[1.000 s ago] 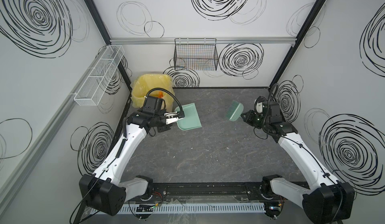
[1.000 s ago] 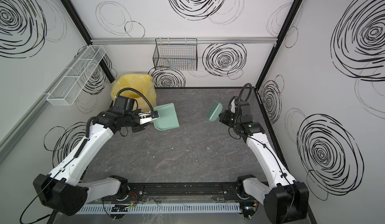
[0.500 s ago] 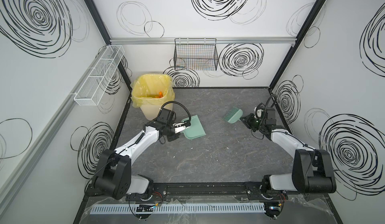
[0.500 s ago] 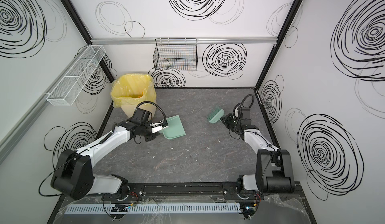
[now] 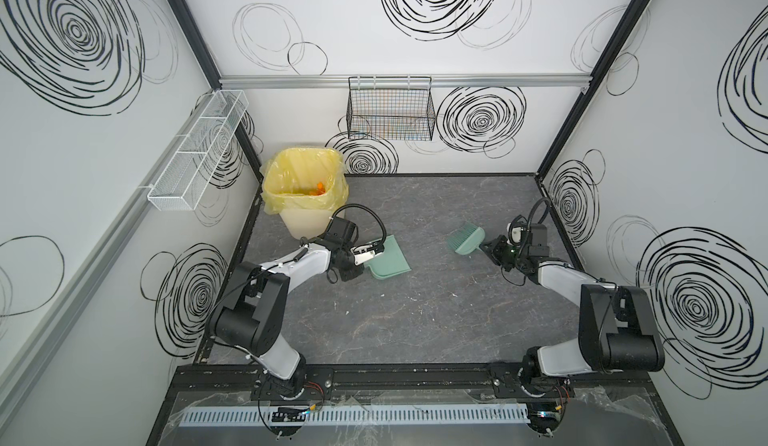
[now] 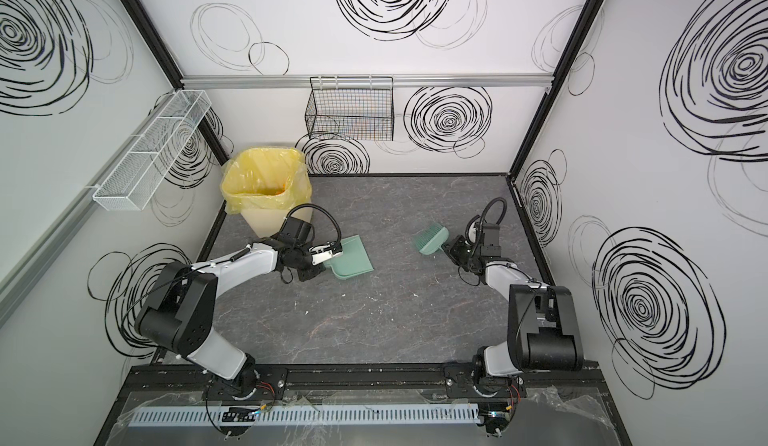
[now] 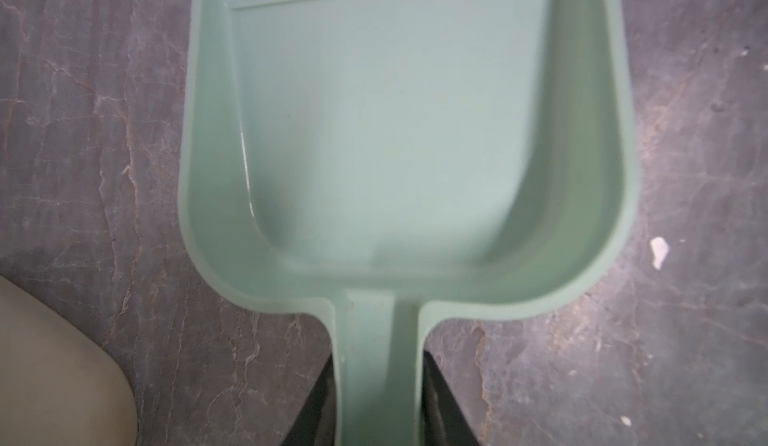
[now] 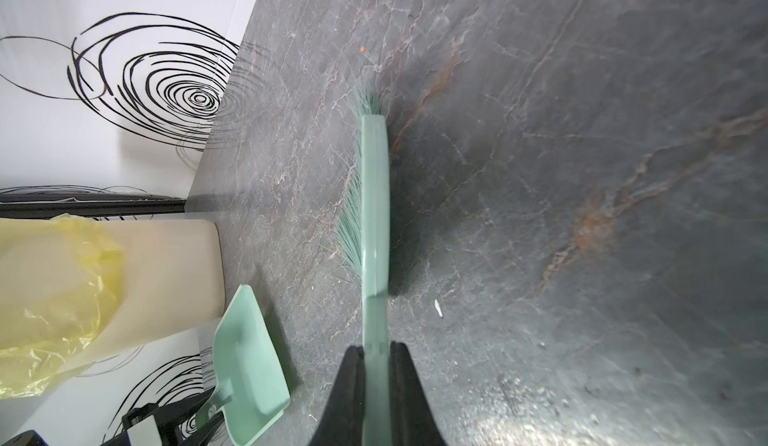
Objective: Sweep away the paper scraps from the table
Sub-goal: 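Lower the dustpan and brush onto the table and release both grippers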
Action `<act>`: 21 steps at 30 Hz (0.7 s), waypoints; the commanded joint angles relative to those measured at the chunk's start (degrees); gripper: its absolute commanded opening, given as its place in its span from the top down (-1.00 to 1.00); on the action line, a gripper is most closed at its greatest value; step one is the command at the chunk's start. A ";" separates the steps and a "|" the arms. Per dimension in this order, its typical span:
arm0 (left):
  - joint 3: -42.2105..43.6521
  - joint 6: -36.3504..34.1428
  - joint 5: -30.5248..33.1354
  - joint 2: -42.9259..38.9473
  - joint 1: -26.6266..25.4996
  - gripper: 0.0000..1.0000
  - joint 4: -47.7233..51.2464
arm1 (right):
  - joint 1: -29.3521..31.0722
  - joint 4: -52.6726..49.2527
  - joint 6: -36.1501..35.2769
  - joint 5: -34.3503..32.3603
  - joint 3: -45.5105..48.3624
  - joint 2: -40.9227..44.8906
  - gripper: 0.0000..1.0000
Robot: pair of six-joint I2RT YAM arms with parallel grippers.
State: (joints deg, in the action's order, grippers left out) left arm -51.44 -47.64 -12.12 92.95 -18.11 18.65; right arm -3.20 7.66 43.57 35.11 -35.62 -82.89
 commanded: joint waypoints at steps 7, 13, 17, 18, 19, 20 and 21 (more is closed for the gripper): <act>-2.04 1.57 -2.21 1.43 -1.71 0.34 -1.50 | -0.30 -1.65 -1.65 -2.28 3.17 -0.91 0.68; -2.60 2.56 -2.55 1.87 -2.87 0.13 -1.42 | -0.32 -3.35 -2.52 -3.89 3.54 -0.74 0.51; -2.88 2.82 -2.69 1.73 -3.49 -0.07 -1.02 | -0.36 -4.05 -3.00 -4.59 3.97 -0.69 0.31; -2.88 2.90 -2.65 1.51 -3.53 -0.12 -0.95 | -0.40 -4.47 -3.22 -4.87 4.07 -0.56 0.23; -2.79 3.01 -2.80 1.16 -3.57 -0.16 -0.82 | -0.40 -4.97 -3.39 -5.20 4.14 -0.49 0.16; -2.77 3.10 -3.01 0.74 -3.60 -0.18 -0.65 | -0.39 -5.24 -3.49 -5.46 4.15 -0.34 0.14; -2.70 3.16 -3.30 -0.02 -3.60 -0.20 -0.42 | -0.40 -5.60 -3.65 -5.75 4.31 -0.14 0.08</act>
State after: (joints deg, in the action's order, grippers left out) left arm -53.04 -45.28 -13.63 94.21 -21.39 18.04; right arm -3.44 4.58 40.91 31.29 -32.12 -83.09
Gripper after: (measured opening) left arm 0.595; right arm 0.439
